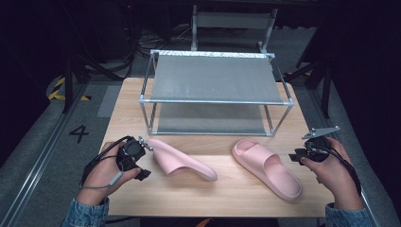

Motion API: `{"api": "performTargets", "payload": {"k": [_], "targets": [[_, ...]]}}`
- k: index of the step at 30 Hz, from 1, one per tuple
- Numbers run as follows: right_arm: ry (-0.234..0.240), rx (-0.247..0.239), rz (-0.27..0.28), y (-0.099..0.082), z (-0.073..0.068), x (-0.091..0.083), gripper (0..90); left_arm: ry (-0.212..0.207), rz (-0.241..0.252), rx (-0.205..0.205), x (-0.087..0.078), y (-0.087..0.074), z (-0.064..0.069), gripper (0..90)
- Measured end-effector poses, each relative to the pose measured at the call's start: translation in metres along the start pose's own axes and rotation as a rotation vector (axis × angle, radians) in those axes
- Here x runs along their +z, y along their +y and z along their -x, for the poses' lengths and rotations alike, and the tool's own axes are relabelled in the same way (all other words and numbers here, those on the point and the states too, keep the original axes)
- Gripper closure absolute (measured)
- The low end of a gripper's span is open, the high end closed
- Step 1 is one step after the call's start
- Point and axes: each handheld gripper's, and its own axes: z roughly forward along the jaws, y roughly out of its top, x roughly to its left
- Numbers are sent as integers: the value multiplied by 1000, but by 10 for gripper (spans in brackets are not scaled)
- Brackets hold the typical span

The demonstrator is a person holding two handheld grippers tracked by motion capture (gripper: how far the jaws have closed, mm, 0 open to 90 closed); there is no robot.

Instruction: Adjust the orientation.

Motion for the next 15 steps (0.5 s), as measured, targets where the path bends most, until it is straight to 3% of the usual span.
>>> {"api": "performTargets", "payload": {"k": [2, 5, 8, 11, 15], "targets": [[17, -3, 6, 0, -1, 1, 646, -11, 18, -49, -3, -1, -2, 342], [30, 2, 4, 0, -2, 1, 660, -24, 25, -60, -4, -2, -4, 378], [38, 20, -8, -3, -1, 3, 669, -20, 19, -25, -4, -1, -3, 378], [33, 33, -37, -5, 0, 3, 674, -41, 30, -3, -6, 2, -1, 443], [42, 36, -42, -6, 0, 3, 687, -40, 90, 32, -14, 5, 3, 577]]}}
